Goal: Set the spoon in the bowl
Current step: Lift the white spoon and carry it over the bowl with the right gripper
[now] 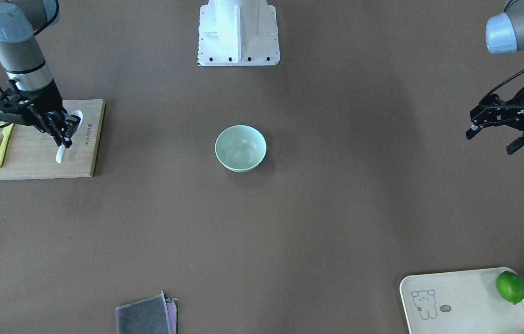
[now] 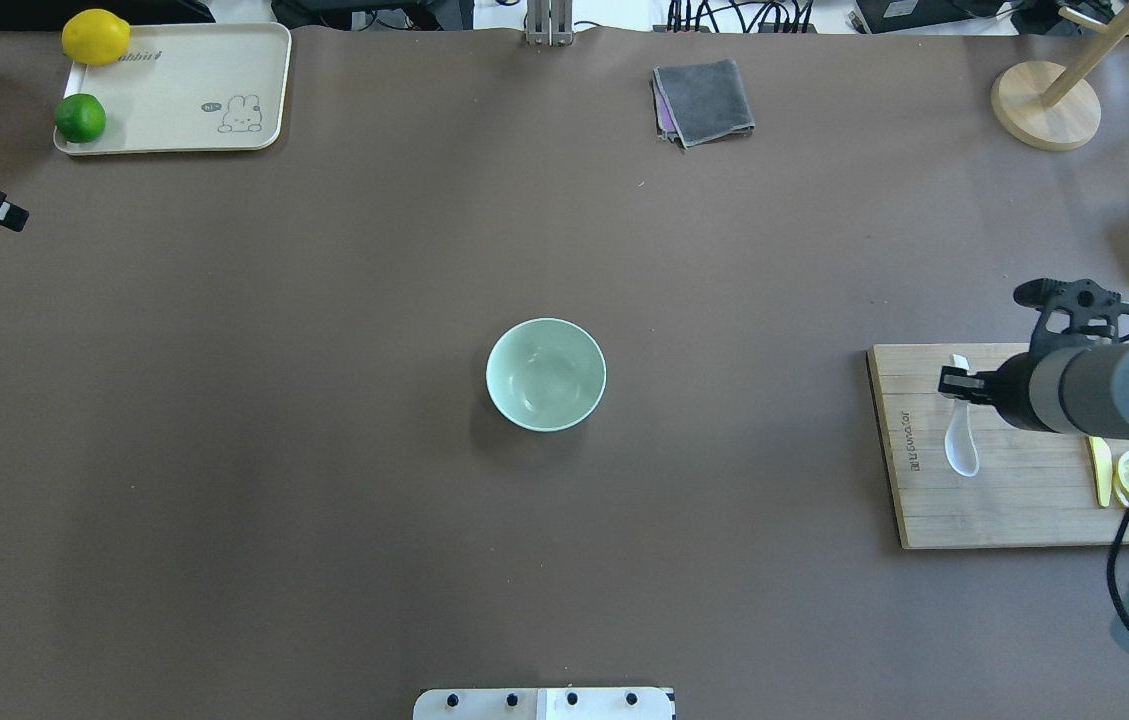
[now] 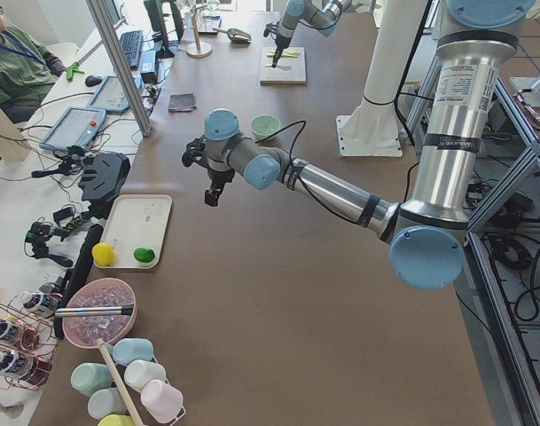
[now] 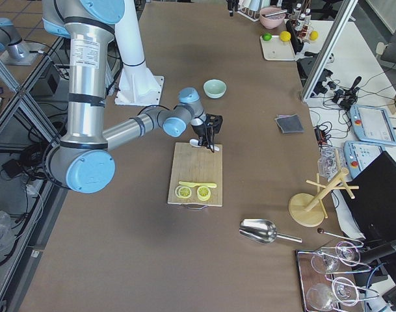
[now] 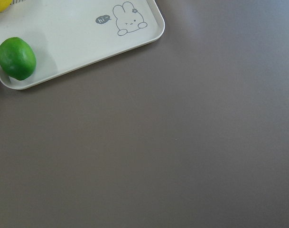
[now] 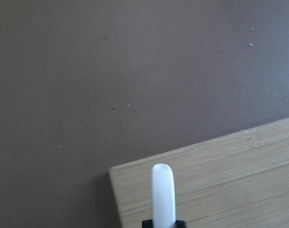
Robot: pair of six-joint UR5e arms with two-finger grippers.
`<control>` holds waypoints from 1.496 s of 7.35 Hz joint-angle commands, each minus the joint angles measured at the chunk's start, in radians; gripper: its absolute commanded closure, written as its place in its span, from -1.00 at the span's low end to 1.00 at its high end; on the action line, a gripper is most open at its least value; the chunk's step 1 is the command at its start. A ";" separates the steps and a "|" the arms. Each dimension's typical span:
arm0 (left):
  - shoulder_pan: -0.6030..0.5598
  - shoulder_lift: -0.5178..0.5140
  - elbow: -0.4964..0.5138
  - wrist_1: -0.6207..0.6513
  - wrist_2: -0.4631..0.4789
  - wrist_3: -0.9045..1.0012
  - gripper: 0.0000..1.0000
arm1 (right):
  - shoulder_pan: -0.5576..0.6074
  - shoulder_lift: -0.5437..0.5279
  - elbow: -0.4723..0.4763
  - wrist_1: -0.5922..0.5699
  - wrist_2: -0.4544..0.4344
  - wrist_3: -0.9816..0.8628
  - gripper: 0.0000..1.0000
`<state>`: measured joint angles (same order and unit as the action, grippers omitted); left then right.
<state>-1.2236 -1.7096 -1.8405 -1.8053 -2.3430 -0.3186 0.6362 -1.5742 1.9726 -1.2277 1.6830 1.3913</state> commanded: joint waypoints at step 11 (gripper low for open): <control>0.006 -0.002 0.017 -0.002 -0.001 -0.002 -0.97 | -0.196 0.867 -0.383 -0.549 -0.198 0.463 -1.00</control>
<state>-1.2190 -1.7108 -1.8290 -1.8071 -2.3446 -0.3206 0.4434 -0.7093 1.5922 -1.7764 1.5017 1.8714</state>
